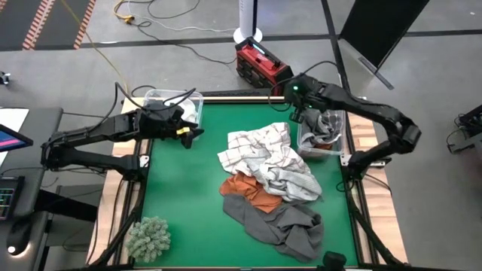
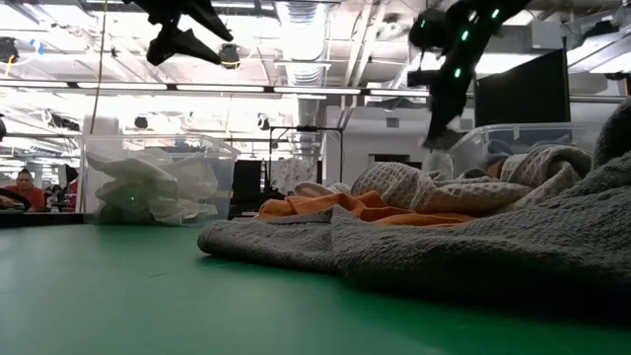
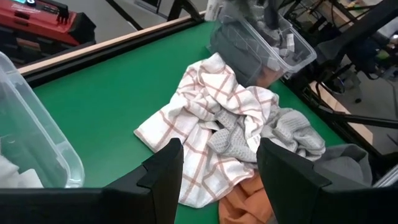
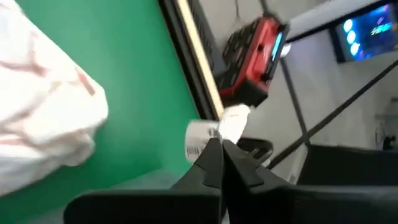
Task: Sort towels by color in basket
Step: Put the gray patterned towel into the right transparent bin, then put the dark gray towel into the right transparent bin
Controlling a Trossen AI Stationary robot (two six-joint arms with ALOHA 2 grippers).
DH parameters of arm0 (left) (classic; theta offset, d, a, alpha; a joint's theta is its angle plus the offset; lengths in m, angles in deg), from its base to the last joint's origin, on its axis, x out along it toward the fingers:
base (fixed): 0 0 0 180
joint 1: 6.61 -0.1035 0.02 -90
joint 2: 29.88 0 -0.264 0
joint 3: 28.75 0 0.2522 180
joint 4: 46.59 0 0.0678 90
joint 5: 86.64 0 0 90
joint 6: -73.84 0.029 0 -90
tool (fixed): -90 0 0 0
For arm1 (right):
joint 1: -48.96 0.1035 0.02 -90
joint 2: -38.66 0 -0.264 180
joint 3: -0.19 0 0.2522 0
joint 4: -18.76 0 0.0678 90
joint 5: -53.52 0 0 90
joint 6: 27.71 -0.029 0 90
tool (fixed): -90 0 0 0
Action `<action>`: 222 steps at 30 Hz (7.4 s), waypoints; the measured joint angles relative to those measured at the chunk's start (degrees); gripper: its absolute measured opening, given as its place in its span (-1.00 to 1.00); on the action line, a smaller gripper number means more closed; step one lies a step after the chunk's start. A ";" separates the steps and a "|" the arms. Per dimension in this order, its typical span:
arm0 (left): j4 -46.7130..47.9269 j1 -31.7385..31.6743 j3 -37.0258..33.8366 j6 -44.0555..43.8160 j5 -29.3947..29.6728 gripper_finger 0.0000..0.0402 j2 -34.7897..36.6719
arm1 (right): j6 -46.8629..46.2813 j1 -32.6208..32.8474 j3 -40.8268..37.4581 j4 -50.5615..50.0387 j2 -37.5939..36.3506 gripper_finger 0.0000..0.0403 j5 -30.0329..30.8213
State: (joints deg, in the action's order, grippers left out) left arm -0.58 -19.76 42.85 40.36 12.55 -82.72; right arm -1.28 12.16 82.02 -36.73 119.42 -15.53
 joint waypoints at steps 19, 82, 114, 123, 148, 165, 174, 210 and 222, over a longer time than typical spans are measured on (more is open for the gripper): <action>0.01 2.90 0.00 -0.85 2.84 -0.03 0.00 | -21.06 1.89 -6.06 -29.35 -18.28 -0.93 -8.37; -3.17 4.13 0.00 2.11 6.47 -0.03 0.02 | -25.05 22.34 3.85 -6.67 -10.89 0.27 -16.46; 1.03 4.19 0.02 14.85 -12.35 -0.03 -0.94 | -50.83 46.54 3.85 -1.95 6.31 0.18 -17.55; -4.92 6.77 0.04 2.34 -10.15 -0.03 -0.35 | -50.95 58.24 3.85 -15.78 4.65 0.02 -20.72; -25.07 13.55 0.04 -1.57 -2.59 -0.03 -0.07 | -44.96 75.76 -10.01 7.01 7.57 0.04 -13.31; -13.83 15.45 0.04 0.99 -4.13 -0.03 0.02 | -60.94 69.45 -2.31 -4.64 14.78 -0.86 -15.13; -18.03 15.43 0.04 -2.48 0.24 -0.03 0.00 | -55.65 64.11 6.21 -8.00 -3.62 -0.86 -1.47; -27.30 12.64 0.02 15.92 21.62 -0.03 0.74 | -41.61 56.63 12.33 -24.52 -38.59 -0.85 40.54; -26.69 12.59 0.02 24.00 30.21 -0.03 5.61 | -58.45 56.63 12.37 -27.99 -49.96 -0.83 34.57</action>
State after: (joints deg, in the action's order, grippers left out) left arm -27.27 -7.17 42.87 64.36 42.77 -77.11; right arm -59.73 68.79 94.39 -64.72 69.46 19.03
